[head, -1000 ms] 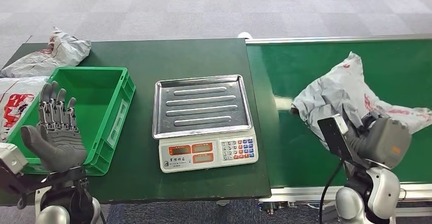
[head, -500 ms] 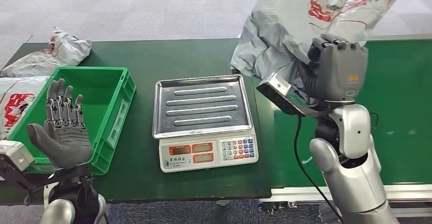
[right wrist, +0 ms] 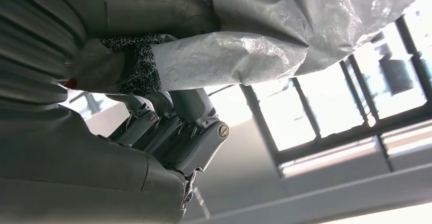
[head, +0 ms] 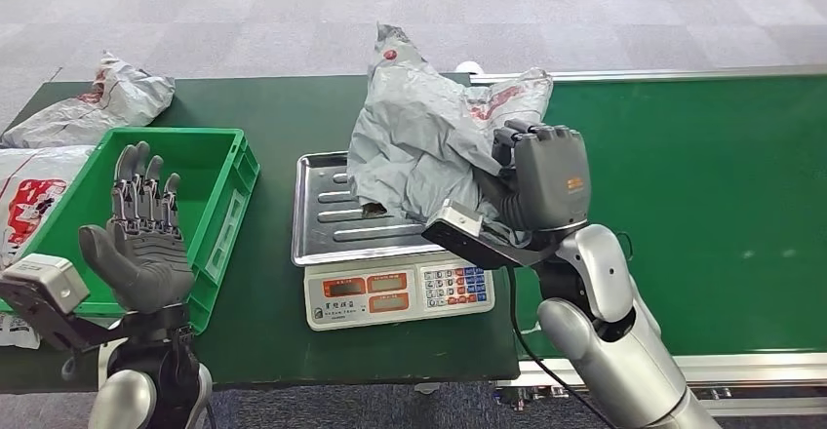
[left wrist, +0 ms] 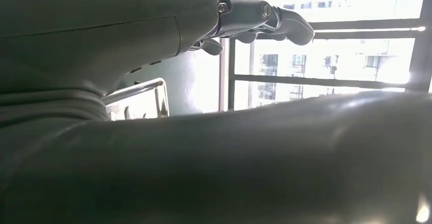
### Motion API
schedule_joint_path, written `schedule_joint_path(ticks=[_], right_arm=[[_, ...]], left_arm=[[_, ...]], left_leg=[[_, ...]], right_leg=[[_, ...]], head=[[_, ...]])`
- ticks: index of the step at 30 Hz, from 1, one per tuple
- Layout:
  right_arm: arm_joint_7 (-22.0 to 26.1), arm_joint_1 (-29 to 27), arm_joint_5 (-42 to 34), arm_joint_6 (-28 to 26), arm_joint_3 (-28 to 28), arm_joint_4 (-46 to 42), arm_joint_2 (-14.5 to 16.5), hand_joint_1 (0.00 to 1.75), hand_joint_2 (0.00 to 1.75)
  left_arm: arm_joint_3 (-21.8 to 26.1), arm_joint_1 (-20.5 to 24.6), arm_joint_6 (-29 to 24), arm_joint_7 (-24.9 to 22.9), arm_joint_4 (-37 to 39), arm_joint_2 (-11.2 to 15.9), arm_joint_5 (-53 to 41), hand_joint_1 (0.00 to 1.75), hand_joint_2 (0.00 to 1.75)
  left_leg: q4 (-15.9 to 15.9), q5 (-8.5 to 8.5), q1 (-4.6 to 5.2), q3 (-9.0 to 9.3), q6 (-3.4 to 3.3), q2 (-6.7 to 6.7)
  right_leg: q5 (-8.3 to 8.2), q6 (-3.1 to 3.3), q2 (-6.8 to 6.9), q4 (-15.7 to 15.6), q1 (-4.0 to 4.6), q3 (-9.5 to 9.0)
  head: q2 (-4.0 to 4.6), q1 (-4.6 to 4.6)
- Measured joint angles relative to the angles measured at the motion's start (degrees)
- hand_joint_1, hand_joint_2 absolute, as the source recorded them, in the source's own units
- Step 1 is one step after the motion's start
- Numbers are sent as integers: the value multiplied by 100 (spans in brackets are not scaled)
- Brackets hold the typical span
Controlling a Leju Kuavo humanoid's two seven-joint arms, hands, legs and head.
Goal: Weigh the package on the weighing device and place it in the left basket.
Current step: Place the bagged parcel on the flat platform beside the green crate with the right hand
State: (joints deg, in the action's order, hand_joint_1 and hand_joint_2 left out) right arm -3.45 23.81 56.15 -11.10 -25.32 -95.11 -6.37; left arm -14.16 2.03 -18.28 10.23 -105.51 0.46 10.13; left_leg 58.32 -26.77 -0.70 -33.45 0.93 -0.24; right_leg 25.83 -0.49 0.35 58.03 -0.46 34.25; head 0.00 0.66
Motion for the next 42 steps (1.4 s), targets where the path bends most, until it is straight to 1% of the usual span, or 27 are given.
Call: schedule_joint_path(ticks=[4,7,12,15,17,20,26,29,34,38,42], right_arm=[[169,-105,-231,40,-21,87,70,175,175],[253,-171,-256,49,-21,160,97,175,175],[395,-176,-42,157,-21,306,105,175,175],[351,-94,134,343,-21,435,105,175,175],[199,61,284,595,-21,598,105,175,175],[13,466,451,974,-21,1022,106,175,175],[32,1398,832,1372,-73,2069,161,175,175],[39,1663,920,1414,-163,2424,206,175,175],[119,1931,985,1378,-316,2781,300,175,175],[256,2054,981,1279,-467,2862,454,175,175],[443,2042,927,1157,-746,2860,643,175,175]], left_arm=[[-3,31,63,-8,35,-28,-51,0,0],[-6,61,97,-26,49,-67,-102,0,0],[-7,130,151,-103,55,-140,-188,0,0],[-7,177,186,-125,69,-166,-199,0,0],[-7,195,189,-134,80,-177,-207,0,0],[-7,201,189,-136,102,-185,-216,0,0],[-17,299,186,-108,222,-203,-252,0,0],[-22,353,179,-75,285,-208,-273,0,0],[-24,368,111,-28,357,-209,-258,0,0],[-25,367,59,7,384,-208,-208,0,0],[-36,369,-40,71,426,-214,-112,0,0]], left_leg=[[0,0,0,0,0,0],[0,0,0,-1,0,0],[0,0,1,-2,0,0],[0,0,1,-3,0,0],[0,1,0,-3,0,-2],[0,5,0,-2,1,-3],[1,17,0,-5,2,-1],[1,17,0,-5,2,-1],[0,17,0,-9,2,-1],[0,17,-1,-11,2,-2],[0,17,-2,-10,3,-3]], right_leg=[[0,0,0,0,0,0],[0,0,0,0,-1,1],[0,0,0,0,-1,1],[-1,0,0,0,-1,1],[-2,1,-1,0,-1,1],[-6,2,-3,0,-1,2],[-14,1,0,0,-1,2],[-14,1,-1,0,0,2],[-14,1,-2,1,0,7],[-14,2,-3,1,1,11],[-13,2,-3,1,3,12]], head=[[0,0],[0,-1],[0,-1],[0,-1],[0,-1],[0,-1],[0,-1],[0,-1],[0,-1],[0,0],[0,0]])
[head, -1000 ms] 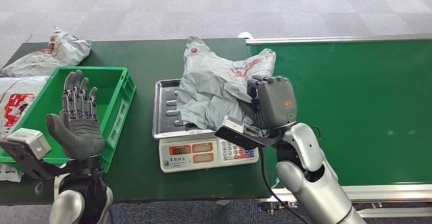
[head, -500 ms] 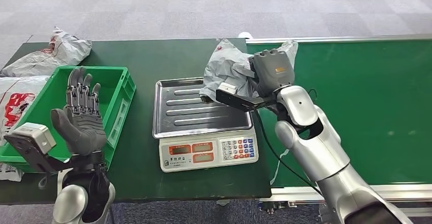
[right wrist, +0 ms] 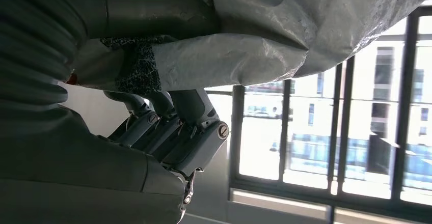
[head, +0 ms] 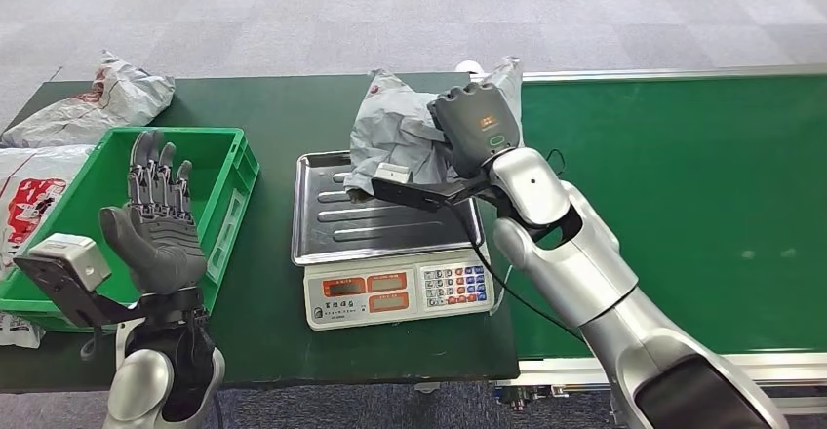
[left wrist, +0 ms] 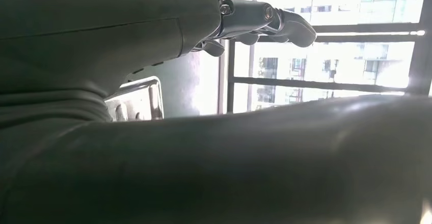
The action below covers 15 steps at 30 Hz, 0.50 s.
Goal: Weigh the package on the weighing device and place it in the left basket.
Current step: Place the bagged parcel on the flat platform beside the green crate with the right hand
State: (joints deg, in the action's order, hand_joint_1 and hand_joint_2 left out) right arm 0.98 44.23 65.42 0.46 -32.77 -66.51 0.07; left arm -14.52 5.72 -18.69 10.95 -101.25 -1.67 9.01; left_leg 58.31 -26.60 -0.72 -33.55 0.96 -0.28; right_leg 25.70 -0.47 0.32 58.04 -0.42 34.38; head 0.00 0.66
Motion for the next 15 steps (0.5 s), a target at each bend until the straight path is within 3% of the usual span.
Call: schedule_joint_path(ticks=[10,14,15], right_arm=[[143,-338,-296,-153,-689,-217,296,175,175],[87,-504,-493,-163,-755,-228,325,1,175],[72,-545,-542,-177,-760,-214,325,0,175]], left_arm=[[-17,14,-237,144,44,-64,59,0,0],[-18,51,-338,176,59,-72,35,0,0],[-21,76,-379,179,70,-72,2,0,0]], left_leg=[[0,0,0,-1,0,1],[0,0,0,-1,0,1],[0,0,0,-1,0,1]], right_leg=[[0,0,0,0,-1,1],[0,0,1,0,-1,2],[0,0,1,0,-1,2]], head=[[0,0],[0,0],[0,0]])
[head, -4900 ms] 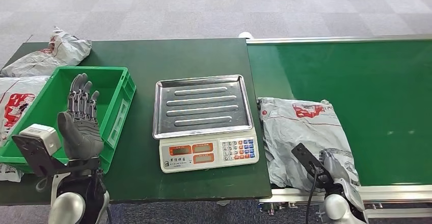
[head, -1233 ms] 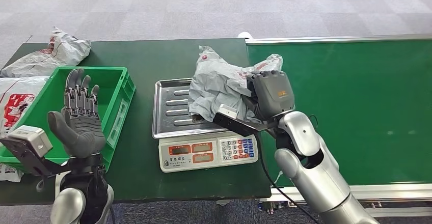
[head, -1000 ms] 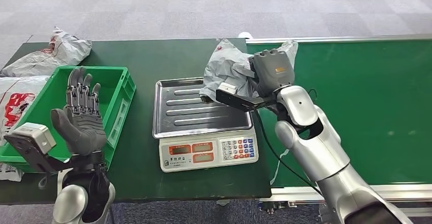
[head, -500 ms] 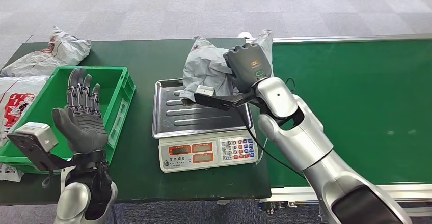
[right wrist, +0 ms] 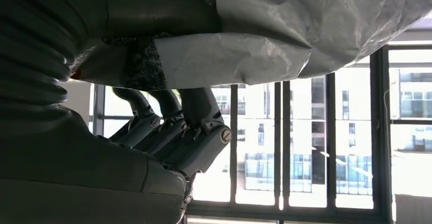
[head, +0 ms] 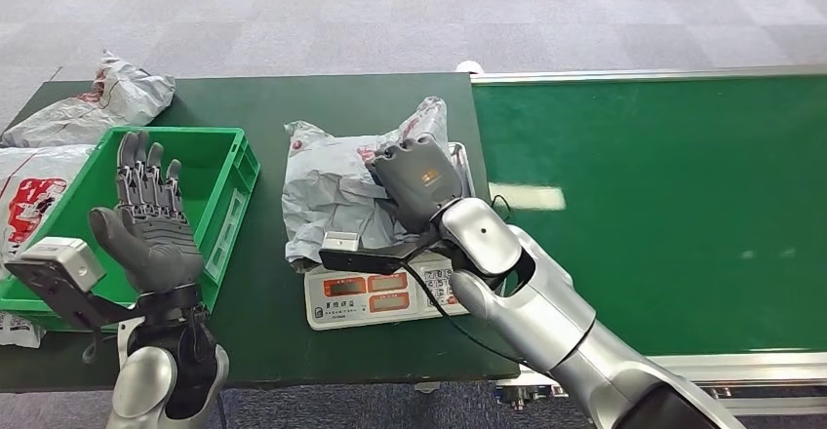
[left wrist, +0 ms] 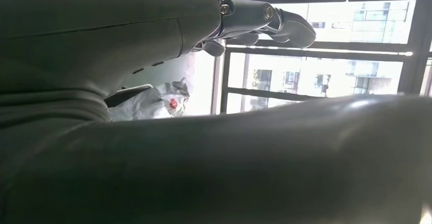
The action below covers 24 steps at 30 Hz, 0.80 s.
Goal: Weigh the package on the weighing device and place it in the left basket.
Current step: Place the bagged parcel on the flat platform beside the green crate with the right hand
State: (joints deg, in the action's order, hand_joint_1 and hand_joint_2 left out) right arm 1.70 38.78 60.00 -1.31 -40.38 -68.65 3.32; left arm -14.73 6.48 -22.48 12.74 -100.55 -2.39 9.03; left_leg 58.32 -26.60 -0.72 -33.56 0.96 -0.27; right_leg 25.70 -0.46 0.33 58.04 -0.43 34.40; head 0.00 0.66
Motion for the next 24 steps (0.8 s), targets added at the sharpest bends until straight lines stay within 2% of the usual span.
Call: schedule_joint_path(ticks=[9,13,21,24], right_arm=[[-19,-248,-337,-164,100,184,-50,0,175],[-27,-272,-399,-98,142,187,-69,0,0],[-11,-305,-750,81,270,79,-94,0,0],[138,-352,-1607,332,574,-509,-230,0,131]], left_arm=[[-80,235,-361,65,134,4,-262,0,0],[-116,272,-412,80,169,13,-278,0,0],[-167,340,-550,162,248,92,-184,0,0],[-287,401,-606,307,407,266,277,0,0]], left_leg=[[0,1,0,0,1,-1],[0,0,0,0,1,-1],[0,1,0,-1,1,-1],[1,1,0,-1,1,-1]], right_leg=[[-2,1,-2,0,0,2],[-2,2,-3,0,0,3],[-2,1,-2,0,0,5],[-2,2,-4,0,0,5]], head=[[0,0],[0,0],[0,0],[0,0]])
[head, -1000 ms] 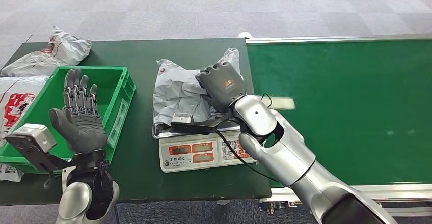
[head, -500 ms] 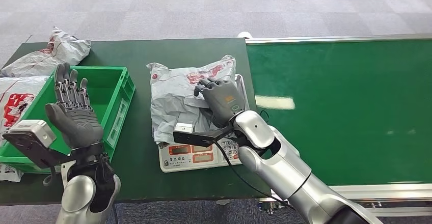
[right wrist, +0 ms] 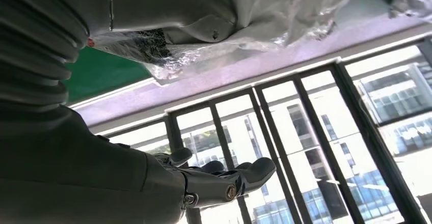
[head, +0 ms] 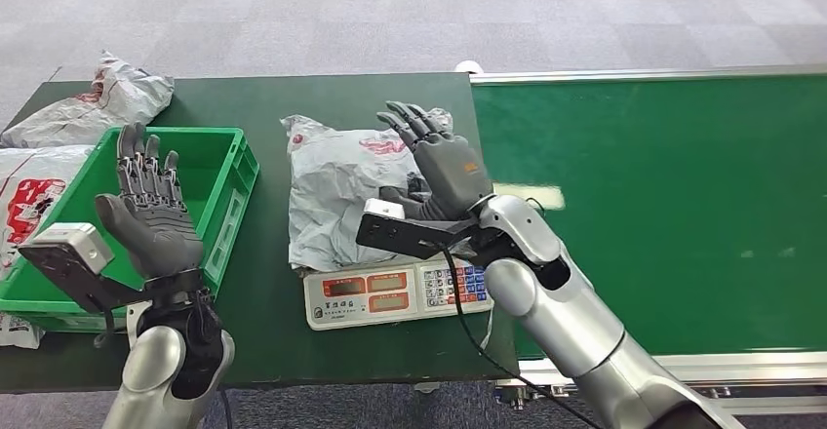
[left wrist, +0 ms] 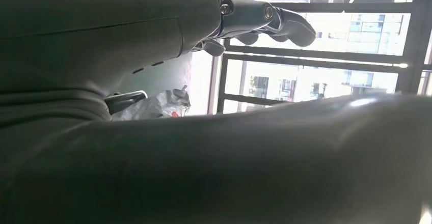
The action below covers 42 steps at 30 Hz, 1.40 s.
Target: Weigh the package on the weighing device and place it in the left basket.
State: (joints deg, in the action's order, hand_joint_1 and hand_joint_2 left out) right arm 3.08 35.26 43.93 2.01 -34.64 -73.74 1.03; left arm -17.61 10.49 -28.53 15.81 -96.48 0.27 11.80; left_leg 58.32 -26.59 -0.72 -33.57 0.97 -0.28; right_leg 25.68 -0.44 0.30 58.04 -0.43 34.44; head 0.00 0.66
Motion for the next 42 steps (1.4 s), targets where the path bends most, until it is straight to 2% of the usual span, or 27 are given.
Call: schedule_joint_path(ticks=[1,4,11,16,20,24,27,30,32,34,38,40,42], right_arm=[[63,-25,-395,115,148,-325,-81,0,175],[107,-77,-793,224,345,-878,-231,0,175],[144,-148,-1029,272,409,-1226,-323,0,175],[363,-344,-2132,366,610,-1552,-326,0,175],[828,-648,-3322,175,929,-2032,-321,0,175],[1105,-1059,-3866,-49,1307,-2704,-340,0,175],[1091,-1361,-3950,-167,1604,-3069,-369,0,175],[1300,-1648,-3935,-310,1852,-3321,-374,0,175],[1490,-1845,-3793,-421,1969,-3570,-378,0,175],[1584,-2022,-3580,-514,2043,-3870,-388,0,175],[1528,-2390,-3009,-698,2096,-4371,-431,0,175],[1546,-2705,-2665,-866,2160,-4603,-473,0,175],[1650,-3077,-2363,-1078,2281,-4826,-550,0,175]], left_arm=[[-63,11,-20,68,56,72,191,0,0],[-161,-36,-29,134,35,122,315,0,0],[-241,-84,-22,125,-67,127,259,0,0],[-241,-185,48,35,-202,94,184,0,0],[-240,-288,157,106,-321,46,133,0,0],[-231,-308,8,139,-446,25,-375,0,0],[-204,-307,-129,1,-573,-48,-757,0,0],[-158,-299,-211,-84,-673,-158,-1241,0,0],[-140,-257,-52,-178,-739,-178,-1867,0,0],[-135,-162,407,-366,-835,-126,-2816,0,0],[-135,163,1516,-661,-1033,89,-4402,0,175],[-157,433,1975,-771,-1048,246,-4925,0,175],[-253,845,2382,-880,-917,450,-5215,0,87]], left_leg=[[0,0,0,0,0,0],[0,-1,1,-1,-1,0],[0,0,0,-1,0,0],[0,1,0,-1,1,1],[0,0,1,-2,0,2],[0,-3,1,-4,-2,4],[0,-4,1,-4,-3,4],[0,-3,1,-4,-3,4],[0,-2,1,-3,-2,4],[0,-2,1,-3,-2,4],[-1,-2,0,0,-1,2],[0,-2,0,-1,-1,7],[0,-1,0,-3,-1,16]], right_leg=[[0,0,-1,0,0,0],[0,0,-1,0,-1,-1],[0,0,0,0,0,0],[0,0,1,0,0,-1],[0,0,3,0,-1,-1],[2,-1,4,-1,-2,0],[2,-1,4,-2,-2,0],[2,-1,4,-2,-2,0],[2,-1,5,-2,-2,0],[2,-1,5,-2,-1,0],[2,0,5,-2,0,1],[3,0,12,-2,1,2],[4,1,22,-2,1,1]], head=[[0,0],[0,0],[0,0],[0,0],[0,-1],[0,0],[0,0],[0,-1],[0,-1],[0,0],[0,0],[0,0],[0,-1]])
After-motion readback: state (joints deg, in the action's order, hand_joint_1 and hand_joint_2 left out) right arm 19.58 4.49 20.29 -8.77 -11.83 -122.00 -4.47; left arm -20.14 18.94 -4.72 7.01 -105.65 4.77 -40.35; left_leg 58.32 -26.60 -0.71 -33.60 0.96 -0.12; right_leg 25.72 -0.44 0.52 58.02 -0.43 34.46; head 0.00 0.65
